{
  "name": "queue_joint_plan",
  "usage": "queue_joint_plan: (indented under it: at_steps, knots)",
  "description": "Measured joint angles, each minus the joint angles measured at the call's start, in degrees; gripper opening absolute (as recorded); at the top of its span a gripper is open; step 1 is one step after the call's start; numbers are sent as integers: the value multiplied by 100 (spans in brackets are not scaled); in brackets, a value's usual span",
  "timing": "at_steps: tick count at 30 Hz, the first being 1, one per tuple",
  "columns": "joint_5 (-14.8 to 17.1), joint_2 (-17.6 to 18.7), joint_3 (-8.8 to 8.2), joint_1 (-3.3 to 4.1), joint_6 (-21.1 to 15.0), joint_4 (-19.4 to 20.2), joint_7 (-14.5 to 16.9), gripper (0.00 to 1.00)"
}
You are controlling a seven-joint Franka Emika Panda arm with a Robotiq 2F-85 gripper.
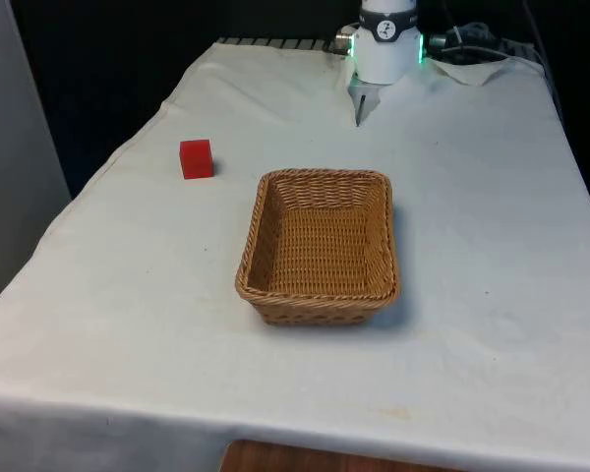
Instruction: Pick up the cube and place it into the basket.
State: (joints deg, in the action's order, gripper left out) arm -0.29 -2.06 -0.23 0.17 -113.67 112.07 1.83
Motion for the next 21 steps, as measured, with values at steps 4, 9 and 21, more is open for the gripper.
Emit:
queue_joint_plan:
  at_steps: [4, 9, 21]
  knots:
    - [-17, -17, -23, 0, 0, 92, 11, 100]
    - [-63, -120, -69, -6, -40, 298, 40, 100]
    - [-246, -458, -264, -11, -223, 905, 132, 100]
